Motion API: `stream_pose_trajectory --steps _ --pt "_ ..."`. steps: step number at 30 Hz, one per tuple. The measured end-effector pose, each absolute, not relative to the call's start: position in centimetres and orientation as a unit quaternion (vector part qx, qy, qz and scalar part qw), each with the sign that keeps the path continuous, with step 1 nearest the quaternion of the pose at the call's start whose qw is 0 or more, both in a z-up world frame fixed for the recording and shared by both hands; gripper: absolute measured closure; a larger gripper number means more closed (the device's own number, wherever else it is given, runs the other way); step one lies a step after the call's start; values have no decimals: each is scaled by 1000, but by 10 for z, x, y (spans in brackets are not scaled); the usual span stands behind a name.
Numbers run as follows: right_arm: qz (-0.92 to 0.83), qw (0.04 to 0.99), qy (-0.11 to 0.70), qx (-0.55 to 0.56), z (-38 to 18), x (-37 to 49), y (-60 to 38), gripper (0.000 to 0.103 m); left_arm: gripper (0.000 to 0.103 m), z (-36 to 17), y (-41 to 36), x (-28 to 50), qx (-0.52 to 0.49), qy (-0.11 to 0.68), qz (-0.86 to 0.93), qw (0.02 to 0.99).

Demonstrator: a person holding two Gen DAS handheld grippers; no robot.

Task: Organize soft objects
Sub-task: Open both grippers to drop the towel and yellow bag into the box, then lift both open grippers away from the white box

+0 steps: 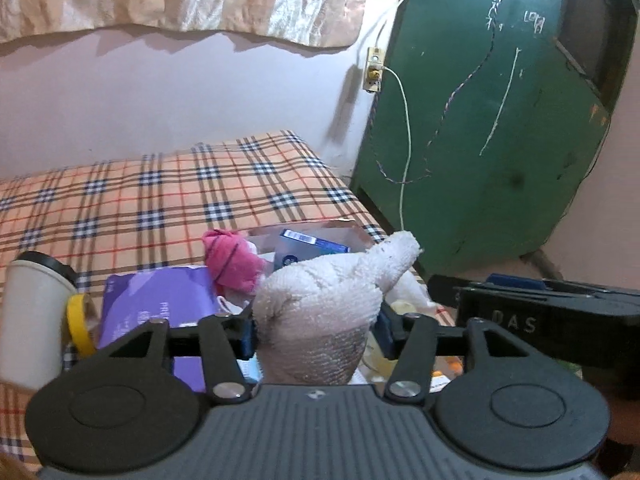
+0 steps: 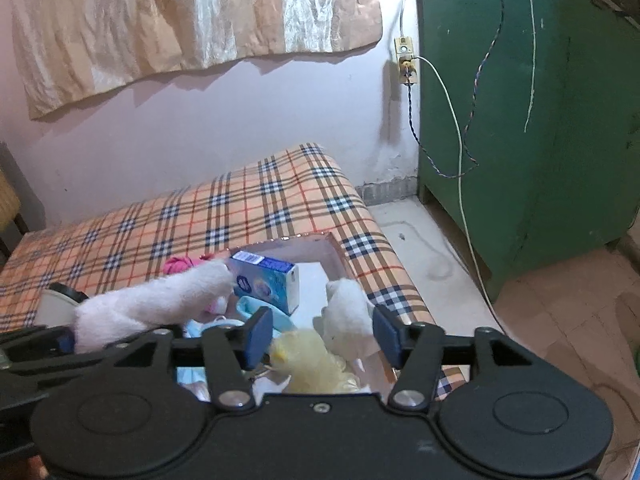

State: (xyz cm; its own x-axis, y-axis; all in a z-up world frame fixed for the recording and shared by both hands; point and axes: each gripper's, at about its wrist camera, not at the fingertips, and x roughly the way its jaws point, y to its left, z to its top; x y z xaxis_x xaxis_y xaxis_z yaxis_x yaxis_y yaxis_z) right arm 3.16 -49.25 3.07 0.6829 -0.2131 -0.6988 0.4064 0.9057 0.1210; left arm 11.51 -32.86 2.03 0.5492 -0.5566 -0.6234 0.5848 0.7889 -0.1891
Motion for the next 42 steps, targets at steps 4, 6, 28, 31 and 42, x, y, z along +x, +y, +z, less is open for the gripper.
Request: stream_pose_trajectory --steps 4,6,28,31,42 --pt "-182 909 354 123 38 24 -494 35 18 21 -325 109 27 335 -322 885" --pt "-181 910 352 123 42 17 -495 34 16 24 -324 105 29 332 -320 887" --pt "-185 898 383 112 46 -64 -489 28 0 30 -328 20 78 351 -225 905" --pt "-185 896 387 112 44 -66 -492 28 0 27 -328 16 74 352 -223 906" --pt "-177 890 407 109 32 -67 -491 28 0 14 -326 17 62 379 -194 903"
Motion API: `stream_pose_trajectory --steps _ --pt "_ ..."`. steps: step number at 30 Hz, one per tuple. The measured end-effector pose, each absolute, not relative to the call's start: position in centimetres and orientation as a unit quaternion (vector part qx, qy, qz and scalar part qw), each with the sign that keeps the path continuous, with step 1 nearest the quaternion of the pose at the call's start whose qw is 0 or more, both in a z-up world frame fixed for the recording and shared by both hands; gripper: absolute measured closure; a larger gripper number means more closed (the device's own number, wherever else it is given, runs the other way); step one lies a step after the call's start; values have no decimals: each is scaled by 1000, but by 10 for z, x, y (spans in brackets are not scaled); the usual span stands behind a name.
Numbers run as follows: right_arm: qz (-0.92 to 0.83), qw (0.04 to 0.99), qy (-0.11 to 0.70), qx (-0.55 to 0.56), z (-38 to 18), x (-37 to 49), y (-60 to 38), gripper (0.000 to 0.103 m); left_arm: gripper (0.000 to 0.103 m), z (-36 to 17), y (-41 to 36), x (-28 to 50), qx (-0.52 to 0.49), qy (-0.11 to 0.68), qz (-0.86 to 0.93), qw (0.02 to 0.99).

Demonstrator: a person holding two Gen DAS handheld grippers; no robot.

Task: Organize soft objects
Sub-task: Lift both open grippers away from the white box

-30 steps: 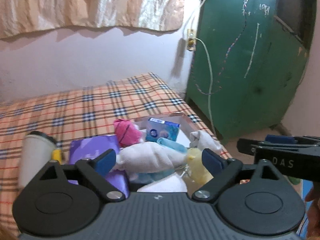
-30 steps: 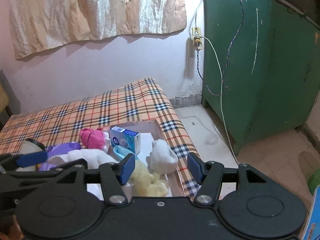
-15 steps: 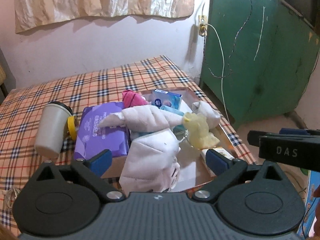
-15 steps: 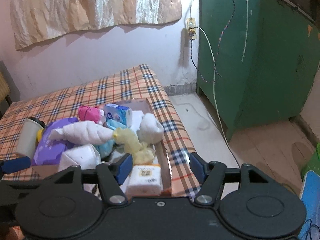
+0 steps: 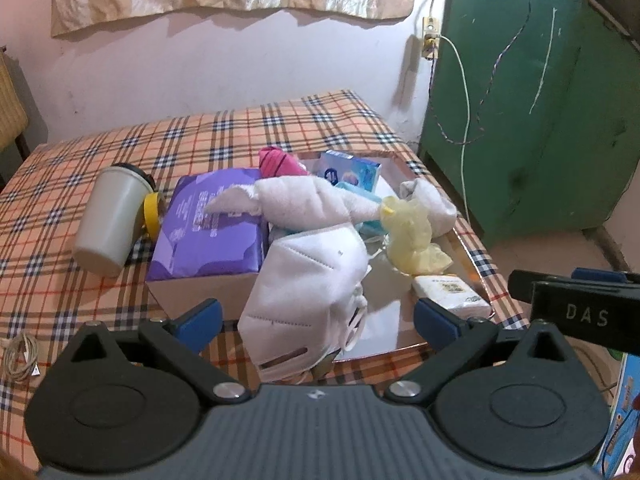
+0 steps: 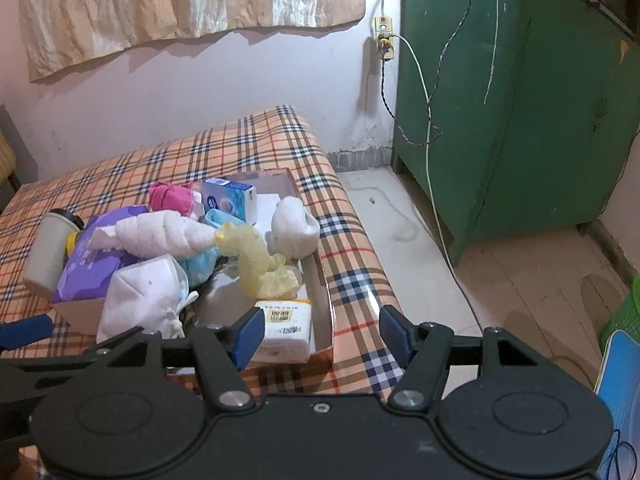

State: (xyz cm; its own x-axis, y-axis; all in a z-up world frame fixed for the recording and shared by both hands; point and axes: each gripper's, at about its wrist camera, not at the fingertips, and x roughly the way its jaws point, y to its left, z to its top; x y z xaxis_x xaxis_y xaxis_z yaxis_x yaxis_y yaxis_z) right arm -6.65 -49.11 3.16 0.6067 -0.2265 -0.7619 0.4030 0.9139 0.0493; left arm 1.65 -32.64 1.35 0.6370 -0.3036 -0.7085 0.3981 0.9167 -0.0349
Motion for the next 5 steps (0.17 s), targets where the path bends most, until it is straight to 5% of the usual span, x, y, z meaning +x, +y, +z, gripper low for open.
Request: stream_pose_trajectory --steps 5 --pt "-176 890 407 109 30 -66 -491 27 0 13 -325 18 61 383 -194 901"
